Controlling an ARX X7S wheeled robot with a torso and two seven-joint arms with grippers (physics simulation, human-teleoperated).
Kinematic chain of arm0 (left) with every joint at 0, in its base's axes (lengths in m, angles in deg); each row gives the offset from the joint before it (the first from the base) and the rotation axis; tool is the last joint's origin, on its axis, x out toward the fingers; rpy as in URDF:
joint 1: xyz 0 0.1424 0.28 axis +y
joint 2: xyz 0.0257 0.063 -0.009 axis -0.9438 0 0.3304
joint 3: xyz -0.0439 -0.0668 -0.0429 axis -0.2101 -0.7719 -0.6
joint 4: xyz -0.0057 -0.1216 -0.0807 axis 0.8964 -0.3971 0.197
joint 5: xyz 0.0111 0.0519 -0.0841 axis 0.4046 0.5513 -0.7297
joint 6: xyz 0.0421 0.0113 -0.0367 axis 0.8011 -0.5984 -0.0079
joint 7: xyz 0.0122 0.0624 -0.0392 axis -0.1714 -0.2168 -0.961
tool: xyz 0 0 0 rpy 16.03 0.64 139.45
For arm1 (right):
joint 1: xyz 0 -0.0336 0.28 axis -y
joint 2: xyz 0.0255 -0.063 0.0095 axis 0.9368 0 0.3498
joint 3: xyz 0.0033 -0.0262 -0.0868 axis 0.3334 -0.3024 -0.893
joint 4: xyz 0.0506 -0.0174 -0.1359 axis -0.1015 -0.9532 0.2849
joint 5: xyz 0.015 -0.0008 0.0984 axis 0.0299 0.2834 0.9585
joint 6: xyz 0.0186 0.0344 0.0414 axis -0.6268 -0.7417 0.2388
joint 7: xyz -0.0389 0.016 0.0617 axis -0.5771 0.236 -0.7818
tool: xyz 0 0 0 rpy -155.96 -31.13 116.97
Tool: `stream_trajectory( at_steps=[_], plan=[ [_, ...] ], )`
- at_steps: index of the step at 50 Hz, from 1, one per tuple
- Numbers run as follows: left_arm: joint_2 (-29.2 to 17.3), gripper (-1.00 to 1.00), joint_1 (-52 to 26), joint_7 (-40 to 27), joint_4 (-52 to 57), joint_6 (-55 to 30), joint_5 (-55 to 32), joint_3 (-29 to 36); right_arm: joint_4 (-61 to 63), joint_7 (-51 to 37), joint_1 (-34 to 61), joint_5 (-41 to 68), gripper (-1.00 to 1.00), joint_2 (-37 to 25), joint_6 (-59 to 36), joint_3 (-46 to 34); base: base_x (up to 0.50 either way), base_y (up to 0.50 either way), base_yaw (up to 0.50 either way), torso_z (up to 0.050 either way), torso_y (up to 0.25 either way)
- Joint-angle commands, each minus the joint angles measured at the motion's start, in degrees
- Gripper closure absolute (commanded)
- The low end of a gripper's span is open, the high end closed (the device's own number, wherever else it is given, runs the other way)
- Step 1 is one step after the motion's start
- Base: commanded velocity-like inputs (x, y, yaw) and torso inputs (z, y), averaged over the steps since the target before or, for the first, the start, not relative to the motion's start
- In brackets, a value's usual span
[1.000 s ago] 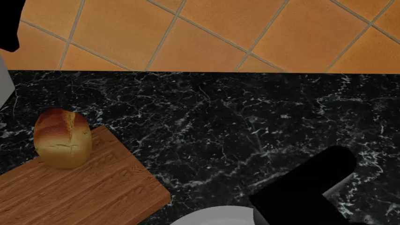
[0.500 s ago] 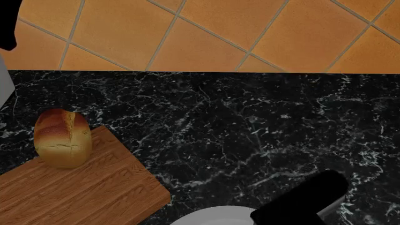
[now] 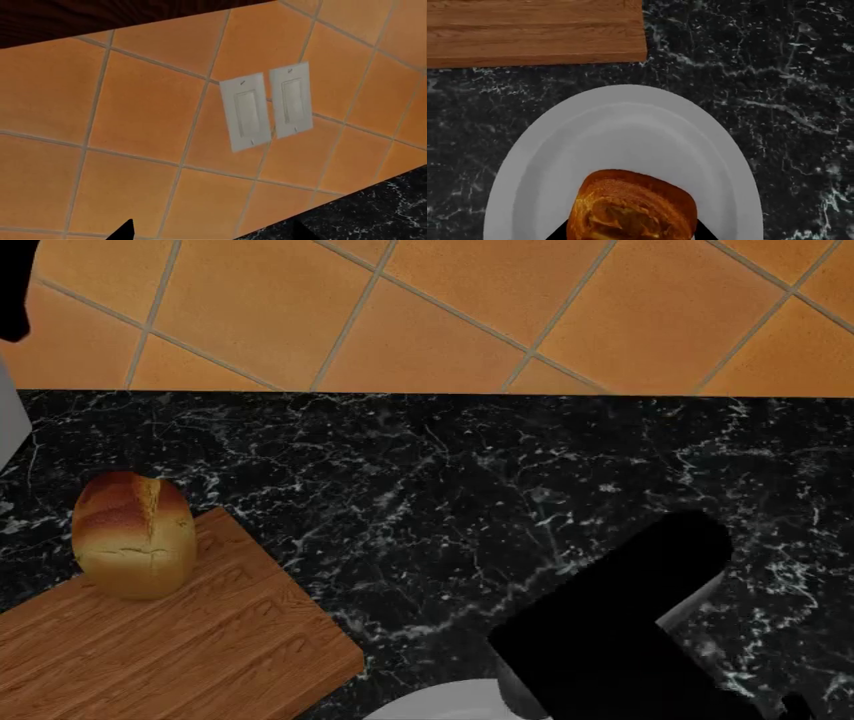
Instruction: Place all breads on the cutting board.
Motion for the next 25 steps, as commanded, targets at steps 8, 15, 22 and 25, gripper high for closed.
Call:
stream_trajectory(
  at_steps=[8,15,22,25],
  plan=[
    [0.6,-1.00,0.2,0.8,0.8,0.6,1.5,-0.9,-5.6,5.8,1.9,-7.4,1.00,11.6,-2.6,7.2,0.00,0.00,0.00,0.000,0.000],
    [0.6,-1.00,-0.2,0.9,0.7,0.5,1.5,-0.8,-9.2,11.7,-2.9,-15.0,1.00,18.5,-1.8,9.1,0.00,0.00,0.00,0.000,0.000],
    [0.1,-1.00,-1.0,0.0,0.7,0.1,0.5,-1.0,-11.6,16.5,-6.4,-21.0,1.00,24.8,-1.5,10.0,0.00,0.00,0.00,0.000,0.000],
    [0.2,-1.00,-1.2,0.1,0.6,0.0,0.6,-0.9,-12.8,18.4,-7.5,-23.1,1.00,26.4,-1.7,10.5,0.00,0.00,0.00,0.000,0.000]
  ],
)
